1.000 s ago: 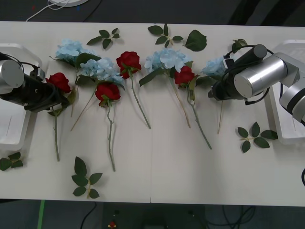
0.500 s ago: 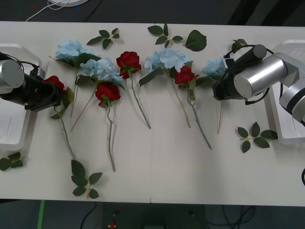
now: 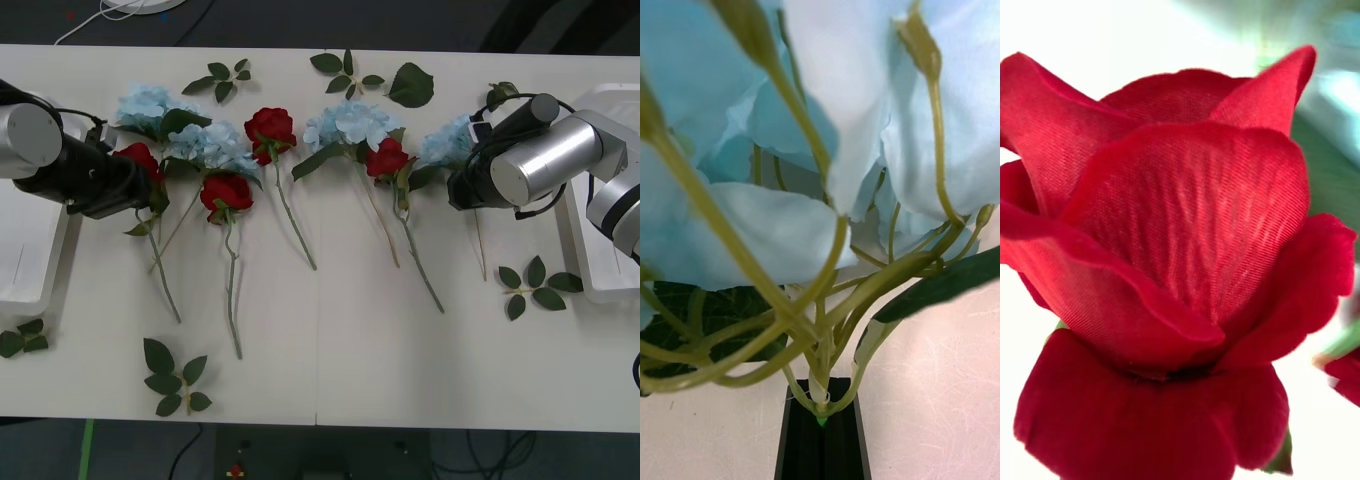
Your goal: Place the red flowers into the right box and the blue flowers into the left box. If a person shows an open palm, hand one flower to the person first, then continue sorting.
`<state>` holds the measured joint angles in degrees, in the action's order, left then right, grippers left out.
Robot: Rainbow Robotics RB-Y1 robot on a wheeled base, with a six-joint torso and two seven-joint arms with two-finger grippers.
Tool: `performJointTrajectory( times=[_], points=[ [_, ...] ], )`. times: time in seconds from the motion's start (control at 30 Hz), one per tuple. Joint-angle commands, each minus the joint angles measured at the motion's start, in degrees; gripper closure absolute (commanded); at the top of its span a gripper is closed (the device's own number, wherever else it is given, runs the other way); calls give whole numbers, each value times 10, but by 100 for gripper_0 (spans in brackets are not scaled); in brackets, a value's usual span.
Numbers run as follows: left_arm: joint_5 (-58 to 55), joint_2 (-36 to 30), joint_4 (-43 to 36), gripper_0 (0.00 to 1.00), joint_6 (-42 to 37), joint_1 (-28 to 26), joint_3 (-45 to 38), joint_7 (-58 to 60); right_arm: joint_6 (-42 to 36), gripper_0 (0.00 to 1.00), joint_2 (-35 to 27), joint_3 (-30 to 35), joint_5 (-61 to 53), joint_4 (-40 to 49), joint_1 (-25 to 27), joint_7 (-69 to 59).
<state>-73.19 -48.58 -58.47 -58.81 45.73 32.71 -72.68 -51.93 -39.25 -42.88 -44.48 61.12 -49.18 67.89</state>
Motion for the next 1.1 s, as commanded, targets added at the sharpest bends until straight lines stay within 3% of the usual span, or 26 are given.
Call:
performJointTrajectory(
  times=[0.03, 0.23, 0.27, 0.33, 0.37, 0.57, 0.8, 0.93, 1.1],
  points=[
    [-2, -6, -44, 100, -93, 70, -71, 12, 5, 100, 10, 1, 3, 0, -29, -30],
    [-18, -6, -79, 100, -215, 128, -159, 11, 12, 100, 10, 1, 4, 0, -28, -32],
    [-26, -6, -82, 100, -225, 134, -171, 10, 12, 88, 9, 1, 3, 0, -28, -31],
    [-42, -6, -84, 100, -232, 143, -189, 5, 12, 13, 9, 1, 7, 0, -28, -32],
    [-51, -6, -85, 100, -233, 147, -195, 3, 13, 0, 10, 1, 12, 0, -28, -32],
    [-121, 2, -86, 100, -231, 168, -223, -107, 21, 0, 10, 1, 21, 0, -28, -28],
    [-159, 67, -90, 100, -222, 176, -286, -316, 28, 0, 4, 1, 16, 3, -28, -21],
    [-176, 111, -90, 100, -199, 176, -321, -493, 28, 0, -17, 1, -5, 22, -27, 0],
    [-212, 146, -90, 100, -191, 176, -337, -599, 28, 0, -60, 3, -75, 51, -28, 98]
  ],
)
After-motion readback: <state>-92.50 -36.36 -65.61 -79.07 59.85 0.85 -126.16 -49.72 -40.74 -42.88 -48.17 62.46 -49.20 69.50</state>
